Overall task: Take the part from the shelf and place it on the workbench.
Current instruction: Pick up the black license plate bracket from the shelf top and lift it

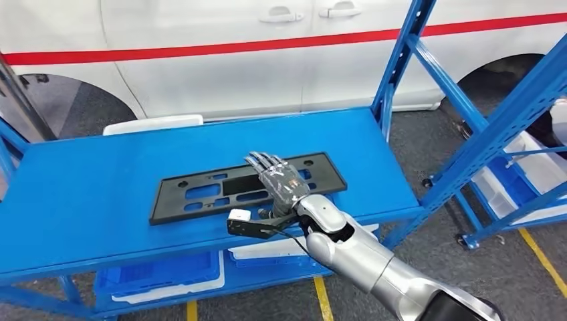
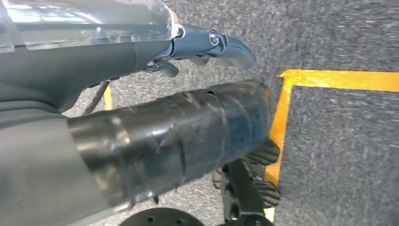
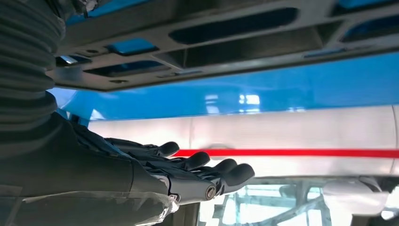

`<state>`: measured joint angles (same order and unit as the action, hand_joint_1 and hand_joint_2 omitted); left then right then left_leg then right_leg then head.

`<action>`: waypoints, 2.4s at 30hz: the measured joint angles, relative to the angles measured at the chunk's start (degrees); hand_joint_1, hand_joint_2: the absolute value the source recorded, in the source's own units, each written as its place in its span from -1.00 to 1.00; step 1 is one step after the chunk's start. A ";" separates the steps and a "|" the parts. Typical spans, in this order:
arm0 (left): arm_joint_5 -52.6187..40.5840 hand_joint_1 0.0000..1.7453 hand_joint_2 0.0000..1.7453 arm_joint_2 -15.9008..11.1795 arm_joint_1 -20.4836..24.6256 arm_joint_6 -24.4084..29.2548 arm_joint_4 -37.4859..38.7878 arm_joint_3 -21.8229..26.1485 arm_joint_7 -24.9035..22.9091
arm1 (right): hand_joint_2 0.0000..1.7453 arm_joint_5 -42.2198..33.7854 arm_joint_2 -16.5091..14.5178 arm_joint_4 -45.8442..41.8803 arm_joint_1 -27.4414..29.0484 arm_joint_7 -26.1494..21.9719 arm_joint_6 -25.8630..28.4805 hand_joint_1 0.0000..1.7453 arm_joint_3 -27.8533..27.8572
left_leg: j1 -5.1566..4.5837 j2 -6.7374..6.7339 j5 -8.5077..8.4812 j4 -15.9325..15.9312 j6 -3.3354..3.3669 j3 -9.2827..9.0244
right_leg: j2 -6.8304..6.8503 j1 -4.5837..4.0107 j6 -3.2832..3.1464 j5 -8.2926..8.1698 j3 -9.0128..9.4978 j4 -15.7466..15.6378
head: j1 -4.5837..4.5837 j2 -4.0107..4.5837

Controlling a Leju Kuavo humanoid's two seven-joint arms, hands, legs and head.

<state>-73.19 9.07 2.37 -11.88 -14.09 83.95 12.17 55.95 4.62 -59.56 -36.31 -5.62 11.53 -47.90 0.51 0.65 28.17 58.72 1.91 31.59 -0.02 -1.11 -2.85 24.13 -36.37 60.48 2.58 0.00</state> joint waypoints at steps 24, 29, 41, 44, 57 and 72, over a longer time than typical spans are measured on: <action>4.24 -1.00 -1.00 -0.63 0.52 0.25 0.16 0.31 -0.47 | 1.00 8.82 -2.57 23.09 -8.16 1.97 -1.81 1.00 -9.34 | 0.02 -0.34 0.00 -2.62 -0.96 -3.14 | -0.12 0.16 1.38 0.81 3.61 -2.96 | -0.02 0.00; 4.95 -1.00 -1.00 -0.63 0.40 0.03 0.07 0.71 -0.80 | 1.00 7.67 -3.82 24.88 -8.91 1.44 -1.81 1.00 -9.28 | 0.02 -0.37 0.04 -2.62 -0.98 -3.36 | -0.14 0.20 1.39 0.82 3.81 -2.96 | -0.02 0.00; 6.98 -1.00 1.00 -0.25 0.07 -2.05 -0.91 1.72 -0.83 | 1.00 5.32 -4.75 25.04 -8.65 -0.12 0.72 1.00 -8.33 | 0.01 -0.41 0.08 -2.60 -0.98 -3.40 | -0.15 0.27 1.40 0.83 3.85 -2.97 | -0.02 0.00; 7.12 -1.00 1.00 -0.03 0.01 -2.51 -1.27 1.98 -0.83 | 1.00 4.64 -4.75 24.73 -8.40 -0.68 1.30 1.00 -7.89 | 0.01 -0.41 0.08 -2.60 -0.98 -3.40 | -0.15 0.26 1.40 0.83 3.83 -2.97 | -0.02 0.00; 8.38 -1.00 1.00 0.69 -0.20 -2.81 -1.92 3.26 0.52 | 1.00 -3.29 -1.62 10.40 -4.76 -2.70 2.46 1.00 -0.17 | -0.04 -0.45 0.06 -2.57 -1.00 -3.17 | -0.19 0.20 1.40 0.82 3.34 -2.96 | -0.02 0.00; 7.10 -1.00 1.00 1.84 -0.54 -1.80 -3.44 3.50 -0.63 | 1.00 -7.65 3.63 -12.73 -1.47 -7.60 8.46 1.00 8.25 | 0.88 -0.80 -2.10 -4.44 0.58 -2.98 | -0.24 1.87 4.07 7.93 -3.35 11.19 | -0.02 0.00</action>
<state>-66.08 10.91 1.84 -13.68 -17.53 87.45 11.55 48.31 8.26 -72.29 -37.77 -13.22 19.99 -39.65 1.39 -0.15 26.08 54.27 2.49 28.61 -0.26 0.76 1.22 32.06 -39.72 71.66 2.56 0.00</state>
